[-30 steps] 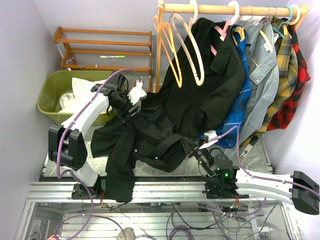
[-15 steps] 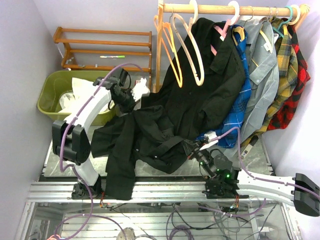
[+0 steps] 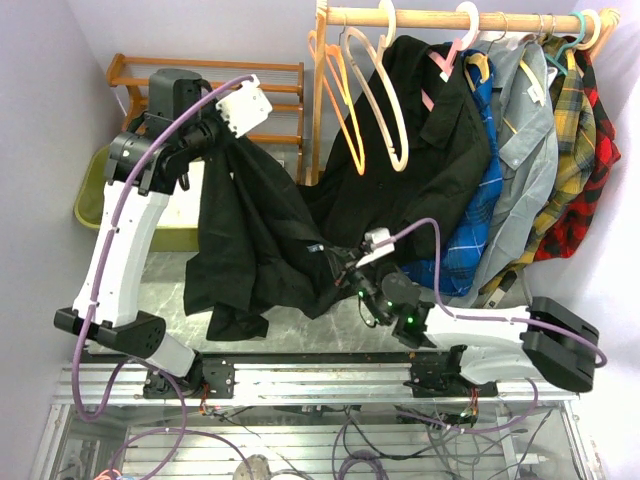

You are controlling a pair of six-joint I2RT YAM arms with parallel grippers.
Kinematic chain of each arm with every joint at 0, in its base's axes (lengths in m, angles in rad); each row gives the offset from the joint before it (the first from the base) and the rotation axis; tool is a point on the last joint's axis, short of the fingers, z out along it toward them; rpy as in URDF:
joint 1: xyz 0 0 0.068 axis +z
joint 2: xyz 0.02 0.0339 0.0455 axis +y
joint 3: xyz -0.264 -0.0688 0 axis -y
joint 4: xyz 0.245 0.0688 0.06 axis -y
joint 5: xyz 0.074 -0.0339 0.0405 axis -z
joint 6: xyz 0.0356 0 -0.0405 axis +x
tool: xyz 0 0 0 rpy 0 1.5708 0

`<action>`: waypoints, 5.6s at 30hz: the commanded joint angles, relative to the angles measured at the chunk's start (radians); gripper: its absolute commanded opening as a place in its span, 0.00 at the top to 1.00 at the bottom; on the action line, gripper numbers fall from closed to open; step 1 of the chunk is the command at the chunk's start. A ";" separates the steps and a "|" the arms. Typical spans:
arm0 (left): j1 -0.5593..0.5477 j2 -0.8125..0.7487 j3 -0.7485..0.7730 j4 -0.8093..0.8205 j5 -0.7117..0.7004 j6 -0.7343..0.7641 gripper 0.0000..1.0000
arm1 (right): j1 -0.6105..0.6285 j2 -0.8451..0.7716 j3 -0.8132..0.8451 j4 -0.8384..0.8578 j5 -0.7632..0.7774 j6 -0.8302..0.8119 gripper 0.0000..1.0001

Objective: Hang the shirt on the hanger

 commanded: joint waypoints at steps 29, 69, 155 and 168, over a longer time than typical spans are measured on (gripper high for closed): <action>0.032 -0.025 -0.250 -0.014 0.399 -0.053 0.20 | -0.400 0.403 0.325 -0.232 -0.308 0.540 1.00; -0.264 0.095 -0.878 0.705 -0.024 -0.446 0.26 | -0.464 0.436 0.426 -0.358 -0.378 0.606 1.00; -0.302 0.074 -0.987 0.897 -0.138 -0.578 0.93 | -0.613 0.151 1.319 -1.073 -0.260 -0.109 1.00; -0.190 0.076 -0.762 0.632 0.204 -0.551 0.91 | -0.612 -0.438 0.709 -1.253 -0.402 0.114 1.00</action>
